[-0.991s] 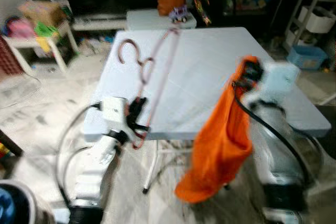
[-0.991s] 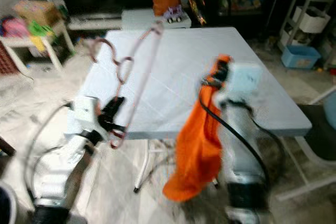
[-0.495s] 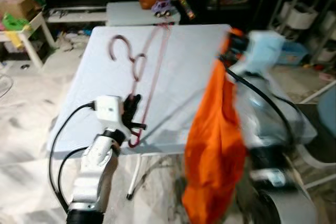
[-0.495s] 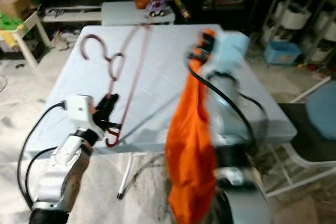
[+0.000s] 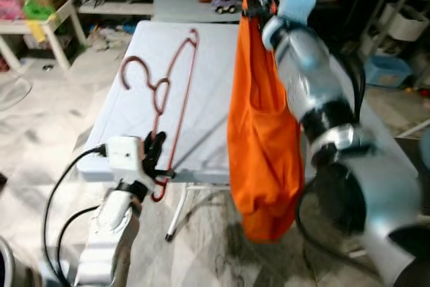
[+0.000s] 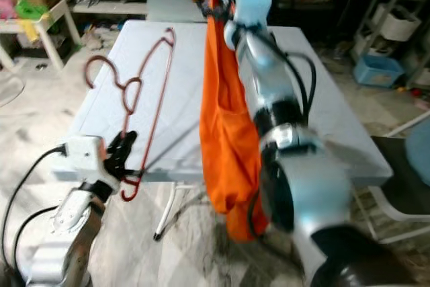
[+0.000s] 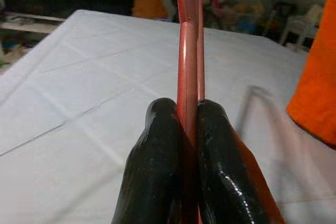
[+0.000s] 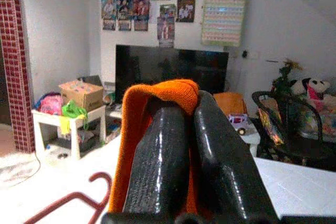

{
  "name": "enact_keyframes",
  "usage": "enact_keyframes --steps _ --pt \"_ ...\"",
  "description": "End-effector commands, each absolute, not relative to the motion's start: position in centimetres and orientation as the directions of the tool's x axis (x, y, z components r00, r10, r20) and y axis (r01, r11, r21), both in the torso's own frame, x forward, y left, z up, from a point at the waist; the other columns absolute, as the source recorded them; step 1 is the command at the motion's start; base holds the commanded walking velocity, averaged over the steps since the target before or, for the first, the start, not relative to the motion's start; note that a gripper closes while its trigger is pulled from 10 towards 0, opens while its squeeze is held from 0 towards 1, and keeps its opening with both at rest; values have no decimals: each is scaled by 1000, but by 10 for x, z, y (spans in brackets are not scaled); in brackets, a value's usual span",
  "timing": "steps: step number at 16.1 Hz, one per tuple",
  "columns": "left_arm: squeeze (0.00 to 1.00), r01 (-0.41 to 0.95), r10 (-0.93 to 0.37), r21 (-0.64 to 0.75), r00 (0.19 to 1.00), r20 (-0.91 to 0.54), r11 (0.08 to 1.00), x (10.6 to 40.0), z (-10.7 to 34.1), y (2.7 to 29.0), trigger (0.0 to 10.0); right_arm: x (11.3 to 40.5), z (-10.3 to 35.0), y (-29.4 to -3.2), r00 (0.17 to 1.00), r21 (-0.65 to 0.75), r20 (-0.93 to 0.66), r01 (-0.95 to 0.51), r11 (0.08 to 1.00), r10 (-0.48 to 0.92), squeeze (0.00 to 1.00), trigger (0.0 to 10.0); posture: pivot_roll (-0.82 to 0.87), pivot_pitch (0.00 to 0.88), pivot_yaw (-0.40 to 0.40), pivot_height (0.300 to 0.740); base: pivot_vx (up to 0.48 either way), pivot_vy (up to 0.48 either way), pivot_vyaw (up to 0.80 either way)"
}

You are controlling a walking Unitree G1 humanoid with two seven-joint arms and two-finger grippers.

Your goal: Hang hanger

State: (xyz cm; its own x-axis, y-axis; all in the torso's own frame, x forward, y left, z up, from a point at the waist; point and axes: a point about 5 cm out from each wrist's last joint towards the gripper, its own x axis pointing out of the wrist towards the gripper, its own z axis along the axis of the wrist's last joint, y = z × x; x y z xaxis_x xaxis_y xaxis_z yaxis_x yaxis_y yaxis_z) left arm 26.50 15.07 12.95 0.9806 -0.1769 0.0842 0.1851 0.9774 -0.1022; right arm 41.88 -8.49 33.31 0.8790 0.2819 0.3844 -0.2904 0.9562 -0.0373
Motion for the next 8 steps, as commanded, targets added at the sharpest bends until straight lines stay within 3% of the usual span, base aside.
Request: enact_keyframes --steps 1,2,3,5,6,8 --pt "0 174 -167 -89 983 79 981 263 131 153 10000 417 357 -94 859 -41 454 -245 969 236 0 0 200 99 -84 740 0 0 0" --pt "0 166 -160 -87 984 73 982 260 131 154 10000 413 392 -115 836 -47 539 -95 994 105 0 0 208 105 -83 740 0 0 0" --pt "0 164 -159 -84 985 71 983 259 131 154 10000 401 431 -133 755 -34 655 -8 999 28 0 0 213 105 -81 740 0 0 0" --pt "0 162 -157 -82 985 70 983 259 131 154 10000 393 452 -143 703 -24 711 23 999 1 0 0 211 104 -79 740 0 0 0" --pt "0 158 -153 -77 986 71 984 260 132 155 10000 382 473 -152 635 -54 772 70 996 -3 0 0 206 102 -76 740 0 0 0" --pt "0 164 -158 -76 985 71 984 261 133 153 10000 382 471 -157 630 -96 776 98 991 13 0 0 190 98 -71 740 0 0 0"
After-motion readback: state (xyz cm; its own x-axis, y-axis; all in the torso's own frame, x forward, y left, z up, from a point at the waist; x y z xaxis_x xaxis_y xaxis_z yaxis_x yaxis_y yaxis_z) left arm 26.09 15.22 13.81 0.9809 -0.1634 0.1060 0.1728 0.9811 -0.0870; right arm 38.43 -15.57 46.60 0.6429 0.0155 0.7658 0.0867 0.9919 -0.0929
